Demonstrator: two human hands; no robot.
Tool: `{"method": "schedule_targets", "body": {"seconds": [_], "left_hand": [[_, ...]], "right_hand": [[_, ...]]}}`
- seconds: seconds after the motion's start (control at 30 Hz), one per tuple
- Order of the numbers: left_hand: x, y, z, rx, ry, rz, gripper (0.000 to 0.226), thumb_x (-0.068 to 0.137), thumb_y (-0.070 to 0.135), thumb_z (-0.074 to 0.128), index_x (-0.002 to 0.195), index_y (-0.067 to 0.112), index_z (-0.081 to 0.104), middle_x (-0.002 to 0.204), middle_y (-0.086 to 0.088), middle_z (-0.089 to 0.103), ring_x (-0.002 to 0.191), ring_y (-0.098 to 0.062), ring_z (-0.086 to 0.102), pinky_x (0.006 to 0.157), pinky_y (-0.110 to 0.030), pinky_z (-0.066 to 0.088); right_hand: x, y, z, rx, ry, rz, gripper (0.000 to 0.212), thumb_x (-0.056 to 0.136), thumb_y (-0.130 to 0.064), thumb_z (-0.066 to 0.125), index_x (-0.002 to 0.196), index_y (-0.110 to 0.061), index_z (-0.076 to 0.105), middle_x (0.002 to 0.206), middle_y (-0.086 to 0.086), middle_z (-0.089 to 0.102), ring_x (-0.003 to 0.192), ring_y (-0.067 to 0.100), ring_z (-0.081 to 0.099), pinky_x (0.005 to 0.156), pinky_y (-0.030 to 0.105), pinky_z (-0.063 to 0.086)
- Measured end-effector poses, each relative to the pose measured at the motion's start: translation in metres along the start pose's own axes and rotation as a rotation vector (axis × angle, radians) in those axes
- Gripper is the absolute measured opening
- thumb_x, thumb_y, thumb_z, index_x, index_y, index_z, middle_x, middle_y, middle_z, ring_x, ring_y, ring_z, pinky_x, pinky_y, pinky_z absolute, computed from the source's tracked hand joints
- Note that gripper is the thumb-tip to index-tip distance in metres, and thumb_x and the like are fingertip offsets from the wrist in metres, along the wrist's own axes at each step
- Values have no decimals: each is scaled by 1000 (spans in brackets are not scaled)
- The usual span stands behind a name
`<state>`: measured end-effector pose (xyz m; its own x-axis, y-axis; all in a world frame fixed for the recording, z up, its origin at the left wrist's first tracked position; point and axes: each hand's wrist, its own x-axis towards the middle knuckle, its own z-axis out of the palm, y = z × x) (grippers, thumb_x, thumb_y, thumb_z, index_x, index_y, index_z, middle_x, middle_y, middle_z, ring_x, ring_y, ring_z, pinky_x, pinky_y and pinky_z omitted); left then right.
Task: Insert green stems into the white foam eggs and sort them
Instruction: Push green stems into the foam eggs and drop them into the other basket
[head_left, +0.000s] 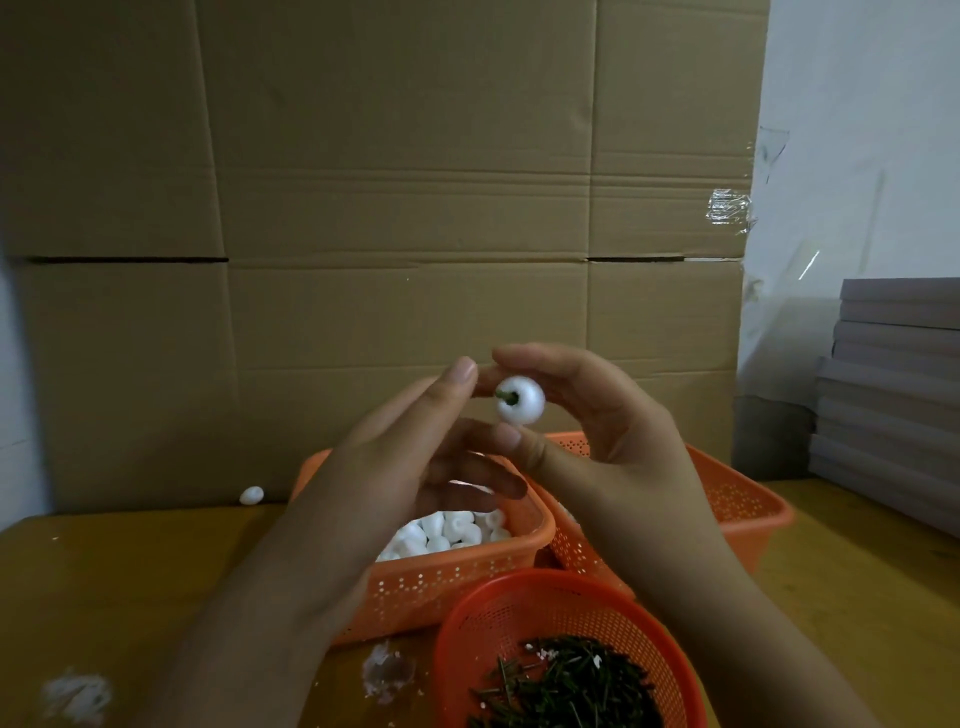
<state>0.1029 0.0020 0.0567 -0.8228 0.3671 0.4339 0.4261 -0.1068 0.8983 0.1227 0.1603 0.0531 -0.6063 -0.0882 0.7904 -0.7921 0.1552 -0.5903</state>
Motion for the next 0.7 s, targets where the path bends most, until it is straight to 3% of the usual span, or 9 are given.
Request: {"method": "schedule_targets", "body": {"seconds": [0.07, 0.13, 0.23, 0.33, 0.43, 0.5, 0.57, 0.63, 0.7], "left_hand": [[2, 0, 0, -61, -42, 3, 47, 78, 58, 55, 110, 29, 72, 98, -12, 74, 83, -21, 72, 67, -24, 55], [2, 0, -1, -74, -64, 20, 44, 80, 52, 56, 112, 27, 71, 102, -12, 74, 89, -19, 72, 72, -25, 56], [2, -1, -2, -84, -45, 25, 35, 83, 39, 68, 114, 22, 70, 102, -9, 75, 93, -19, 71, 78, -27, 58], [3, -2, 0, -118, 2, 30, 49, 73, 35, 67, 120, 22, 67, 105, -6, 75, 96, -18, 71, 85, -30, 58], [3, 0, -1, -234, 53, 41, 45, 68, 25, 70, 113, 22, 71, 106, -4, 75, 96, -18, 72, 73, -26, 59], [2, 0, -4, -263, 88, 65, 41, 66, 22, 72, 106, 24, 74, 108, -3, 74, 95, -18, 72, 68, -23, 56], [3, -2, -5, -195, 129, 116, 39, 65, 23, 73, 103, 29, 74, 111, 2, 74, 101, -17, 71, 75, -27, 56], [4, -3, -4, -113, 161, 171, 37, 66, 22, 74, 102, 32, 73, 111, 5, 73, 106, -15, 69, 84, -30, 53], [5, -4, -3, -55, 172, 207, 35, 69, 18, 78, 101, 33, 72, 110, 6, 73, 107, -11, 68, 83, -26, 53]], "right_hand": [[-1, 2, 0, -1, -14, -44, 48, 81, 4, 71, 118, -26, 61, 110, -8, 69, 109, 4, 61, 83, 13, 49], [-1, 5, 1, -32, -33, -79, 57, 82, 5, 70, 126, -28, 54, 112, -9, 68, 113, 5, 60, 88, 12, 44], [-1, 8, 1, -108, -59, -104, 66, 83, 4, 69, 135, -31, 46, 119, -13, 66, 121, 7, 56, 97, 15, 42], [-1, 8, 1, -112, -63, -103, 66, 85, 7, 64, 137, -30, 46, 129, -13, 61, 126, 8, 52, 102, 25, 43], [-3, 9, 4, -128, 43, -84, 47, 86, -9, 64, 124, -35, 55, 124, -18, 60, 121, 5, 54, 98, 25, 46], [-2, 7, 4, -108, 115, -20, 21, 85, -21, 63, 102, -33, 63, 103, -16, 67, 99, 1, 62, 82, 17, 50], [-1, 7, 4, -88, 80, 56, 4, 88, -25, 67, 84, -26, 66, 83, -7, 69, 76, 4, 65, 67, 17, 51], [-1, 8, 5, -106, -4, 106, 15, 85, -34, 68, 78, -21, 68, 76, 0, 69, 71, 16, 64, 65, 28, 51], [-2, 9, 7, -115, -36, 120, 23, 81, -40, 65, 79, -18, 70, 76, 8, 68, 74, 27, 64, 68, 40, 51]]}}
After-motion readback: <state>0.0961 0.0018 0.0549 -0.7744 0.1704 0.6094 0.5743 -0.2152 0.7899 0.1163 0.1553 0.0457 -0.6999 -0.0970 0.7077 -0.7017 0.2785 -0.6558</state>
